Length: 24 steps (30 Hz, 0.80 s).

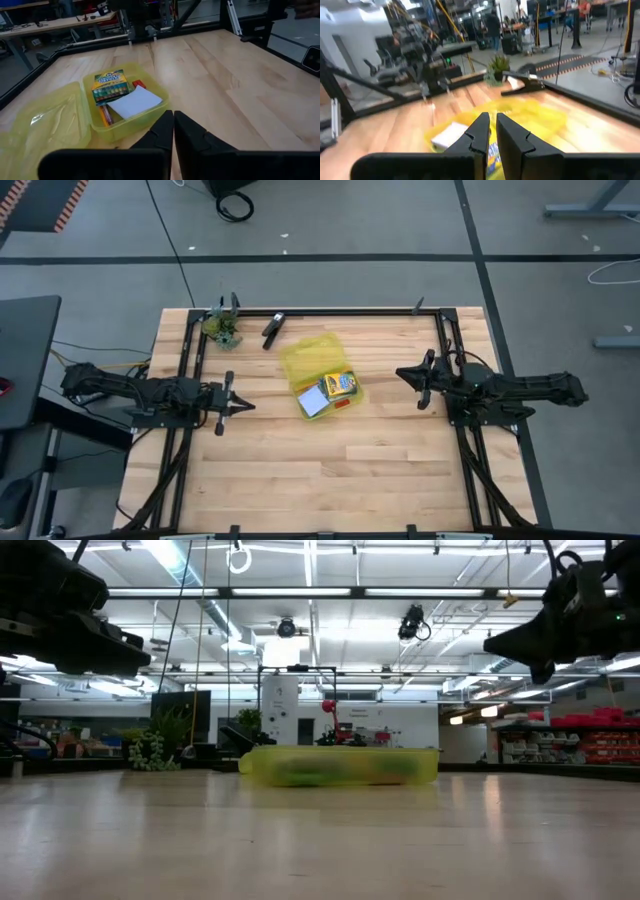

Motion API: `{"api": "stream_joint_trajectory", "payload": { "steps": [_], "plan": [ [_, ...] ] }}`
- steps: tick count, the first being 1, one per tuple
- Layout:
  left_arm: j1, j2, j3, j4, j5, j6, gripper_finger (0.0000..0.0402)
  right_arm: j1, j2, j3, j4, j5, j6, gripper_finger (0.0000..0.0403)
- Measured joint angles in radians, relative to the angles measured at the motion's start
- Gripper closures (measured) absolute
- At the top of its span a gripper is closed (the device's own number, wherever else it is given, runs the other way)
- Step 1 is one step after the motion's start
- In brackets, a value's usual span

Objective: Pack school essentials
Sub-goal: Return to Home Position

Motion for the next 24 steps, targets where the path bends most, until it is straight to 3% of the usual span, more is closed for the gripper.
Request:
{"api": "stream_joint_trajectory", "payload": {
  "steps": [5, 15, 24],
  "plan": [
    [0.0, 0.0, 0.0, 0.001, 0.0, -0.006, 0.0379, 0.0, 0.001, 0.001, -0.08, 0.0, 0.001, 0.0364],
    [0.0, 0.0, 0.0, 0.002, 0.0, -0.188, 0.0386, 0.0, 0.018, 0.002, -0.084, -0.004, -0.002, 0.0364],
    [0.0, 0.0, 0.0, 0.003, 0.0, -0.184, 0.0379, 0.0, 0.019, 0.002, -0.085, -0.004, -0.002, 0.0364]
  ]
}}
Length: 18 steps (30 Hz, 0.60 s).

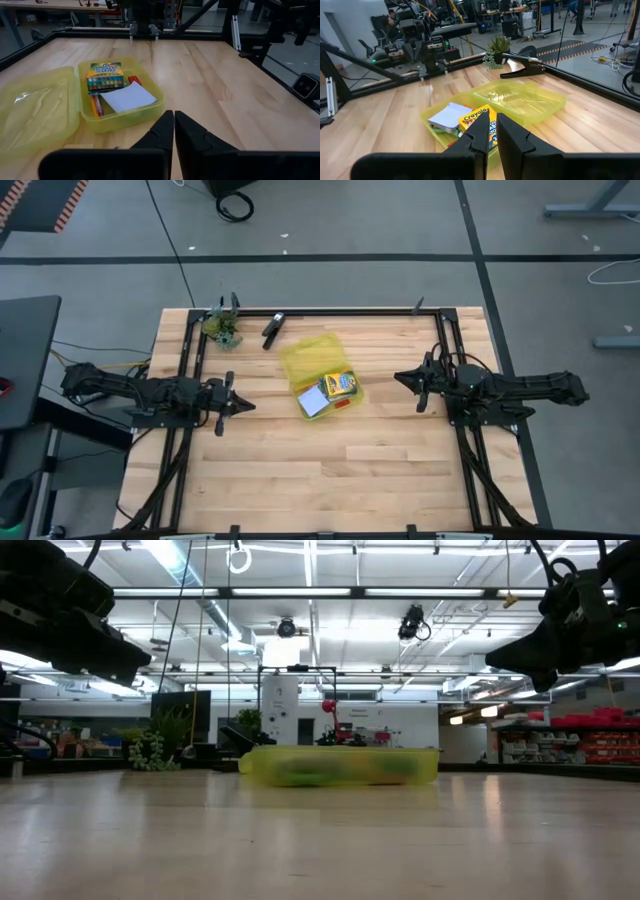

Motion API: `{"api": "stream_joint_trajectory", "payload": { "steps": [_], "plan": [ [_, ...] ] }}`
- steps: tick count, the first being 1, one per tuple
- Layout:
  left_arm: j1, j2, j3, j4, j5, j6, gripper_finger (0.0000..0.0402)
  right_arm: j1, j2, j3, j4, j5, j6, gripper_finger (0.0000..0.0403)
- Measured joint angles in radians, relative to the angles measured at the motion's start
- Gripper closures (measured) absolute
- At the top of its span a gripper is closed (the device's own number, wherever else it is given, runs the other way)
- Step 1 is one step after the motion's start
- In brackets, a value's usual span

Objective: Pack school essentials
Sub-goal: Return to Home Position

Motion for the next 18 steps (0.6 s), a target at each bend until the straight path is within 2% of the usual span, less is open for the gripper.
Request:
{"api": "stream_joint_trajectory", "payload": {
  "steps": [7, 18],
  "plan": [
    [0.0, 0.0, 0.0, 0.0, 0.0, 0.0, 0.0387, 0.0, 0.0, 0.0, 0.0, 0.0, 0.0, 0.0364],
    [0.0, 0.0, 0.0, 0.0, 0.0, 0.0, 0.0375, 0.0, 0.0, 0.0, -0.001, 0.0, 0.0, 0.0364]
  ]
}}
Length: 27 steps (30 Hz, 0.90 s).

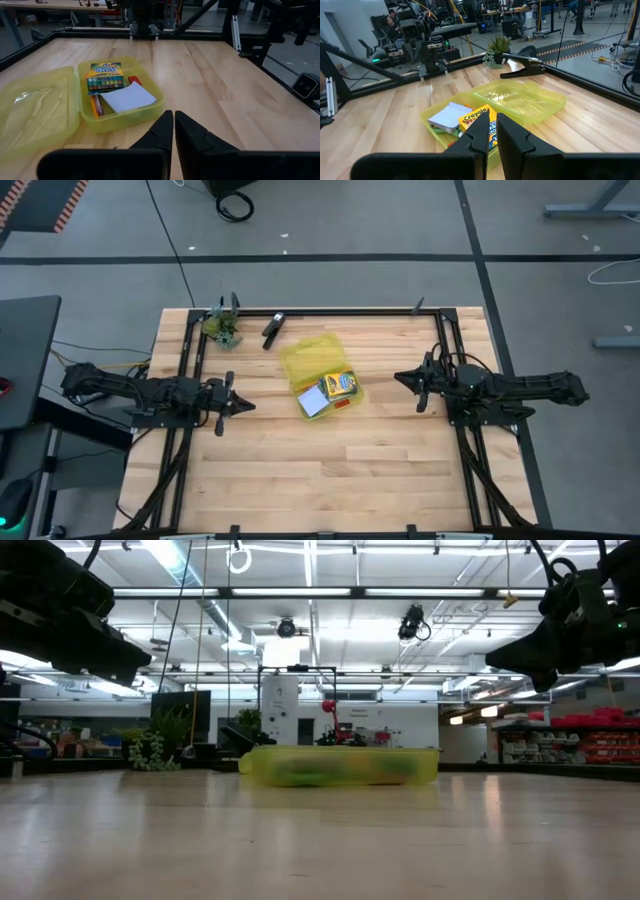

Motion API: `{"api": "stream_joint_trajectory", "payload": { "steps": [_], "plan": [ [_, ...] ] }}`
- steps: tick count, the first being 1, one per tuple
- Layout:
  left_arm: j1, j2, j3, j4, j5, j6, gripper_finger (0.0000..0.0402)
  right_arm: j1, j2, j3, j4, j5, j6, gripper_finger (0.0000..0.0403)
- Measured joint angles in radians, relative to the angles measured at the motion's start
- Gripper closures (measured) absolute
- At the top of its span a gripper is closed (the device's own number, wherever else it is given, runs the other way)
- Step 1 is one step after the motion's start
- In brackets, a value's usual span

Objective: Pack school essentials
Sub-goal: Return to Home Position

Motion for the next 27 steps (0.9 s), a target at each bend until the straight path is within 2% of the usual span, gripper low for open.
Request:
{"api": "stream_joint_trajectory", "payload": {
  "steps": [27],
  "plan": [
    [0.0, 0.0, 0.0, 0.0, 0.0, 0.0, 0.0385, 0.0, 0.0, 0.0, 0.0, 0.0, 0.0, 0.0364]
  ]
}}
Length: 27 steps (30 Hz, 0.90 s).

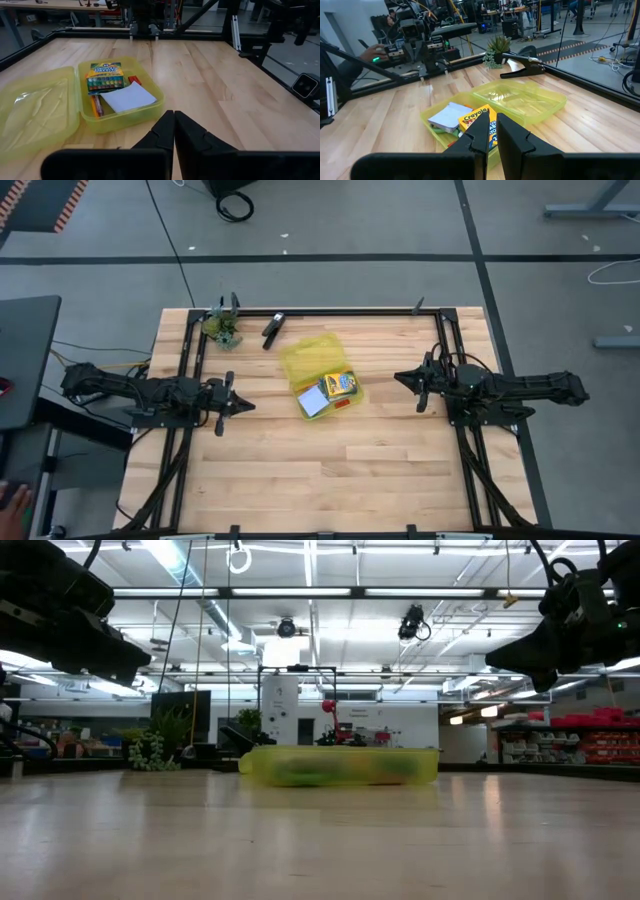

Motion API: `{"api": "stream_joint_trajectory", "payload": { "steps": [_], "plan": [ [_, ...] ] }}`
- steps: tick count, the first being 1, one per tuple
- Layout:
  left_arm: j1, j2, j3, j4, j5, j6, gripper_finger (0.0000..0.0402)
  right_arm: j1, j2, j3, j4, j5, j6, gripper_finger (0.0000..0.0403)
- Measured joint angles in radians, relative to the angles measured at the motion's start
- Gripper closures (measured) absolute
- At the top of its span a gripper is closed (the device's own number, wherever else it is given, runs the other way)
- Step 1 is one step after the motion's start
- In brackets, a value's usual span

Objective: Pack school essentials
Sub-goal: Return to Home Position

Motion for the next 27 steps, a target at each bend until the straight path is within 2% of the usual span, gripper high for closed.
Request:
{"api": "stream_joint_trajectory", "payload": {
  "steps": [10, 20, 27],
  "plan": [
    [0.0, 0.0, 0.0, 0.0, 0.0, 0.001, 0.0373, 0.0, 0.0, 0.0, 0.0, 0.0, 0.0, 0.0364],
    [0.0, 0.0, 0.0, 0.0, 0.0, 0.0, 0.0383, 0.0, 0.0, 0.0, 0.0, 0.0, 0.0, 0.0364],
    [0.0, 0.0, 0.0, 0.0, 0.0, 0.001, 0.0375, 0.0, 0.0, 0.0, 0.0, 0.0, 0.0, 0.0364]
  ]
}}
